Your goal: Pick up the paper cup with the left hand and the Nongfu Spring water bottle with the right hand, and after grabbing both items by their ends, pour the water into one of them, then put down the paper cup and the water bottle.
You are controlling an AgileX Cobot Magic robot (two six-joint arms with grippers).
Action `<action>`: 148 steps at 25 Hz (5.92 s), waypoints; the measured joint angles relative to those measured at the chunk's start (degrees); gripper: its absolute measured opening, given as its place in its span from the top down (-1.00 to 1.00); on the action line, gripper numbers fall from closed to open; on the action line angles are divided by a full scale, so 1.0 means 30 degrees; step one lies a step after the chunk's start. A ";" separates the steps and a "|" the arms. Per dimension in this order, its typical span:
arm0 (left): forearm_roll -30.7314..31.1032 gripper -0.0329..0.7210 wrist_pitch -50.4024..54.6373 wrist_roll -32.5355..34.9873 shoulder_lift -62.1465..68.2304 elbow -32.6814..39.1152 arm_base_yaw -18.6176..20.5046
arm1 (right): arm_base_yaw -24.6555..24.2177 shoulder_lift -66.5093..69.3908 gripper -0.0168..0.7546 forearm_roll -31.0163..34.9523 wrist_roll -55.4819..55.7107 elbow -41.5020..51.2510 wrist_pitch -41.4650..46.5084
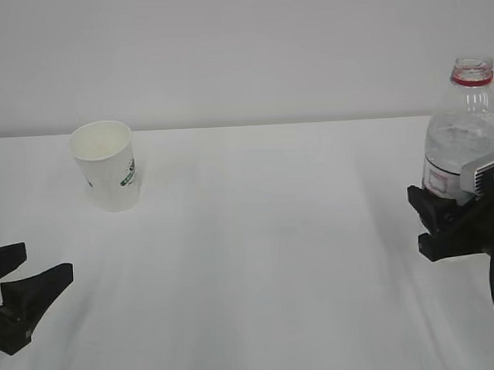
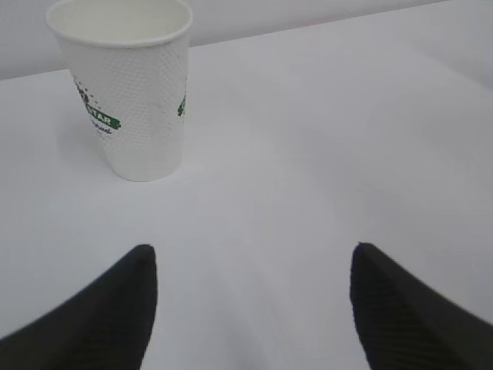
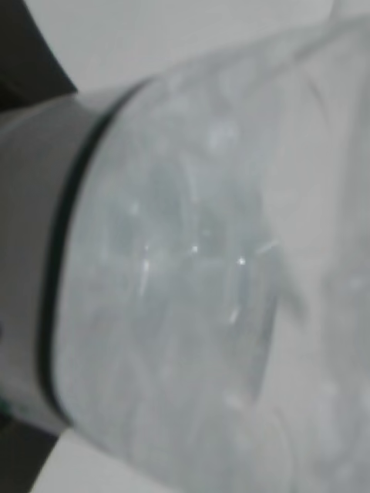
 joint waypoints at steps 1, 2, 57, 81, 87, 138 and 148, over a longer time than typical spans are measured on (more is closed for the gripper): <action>0.0000 -0.60 0.0000 0.0000 0.0000 0.0000 0.0000 | -0.0035 0.0000 -0.24 0.0037 0.0000 0.0000 0.0000; 0.0000 -0.60 0.0000 0.0000 0.0000 0.0000 0.0000 | -0.0089 0.0000 -0.24 0.0062 0.0000 0.0000 0.0000; -0.0928 -0.78 0.2934 -0.0174 0.8321 -1.0118 0.0000 | -0.0089 0.0000 -0.24 -0.0992 0.2077 0.0000 0.0000; -0.1063 -0.92 0.2198 -0.1110 0.9668 -1.1436 0.0000 | -0.0089 0.0000 -0.24 -0.0992 0.2077 0.0000 0.0000; -0.0722 -0.92 0.1741 -0.1699 1.0065 -1.1931 0.0000 | -0.0089 0.0000 -0.24 -0.0992 0.2077 0.0000 0.0000; -0.0575 -0.60 0.3244 -0.1889 1.0497 -1.5351 -0.0947 | -0.0089 0.0000 -0.24 -0.1183 0.2252 0.0000 0.0000; -0.1009 -0.60 0.3319 -0.1889 0.8504 -1.3002 -0.0947 | -0.0089 0.0000 -0.24 -0.1353 0.2252 0.0000 0.0000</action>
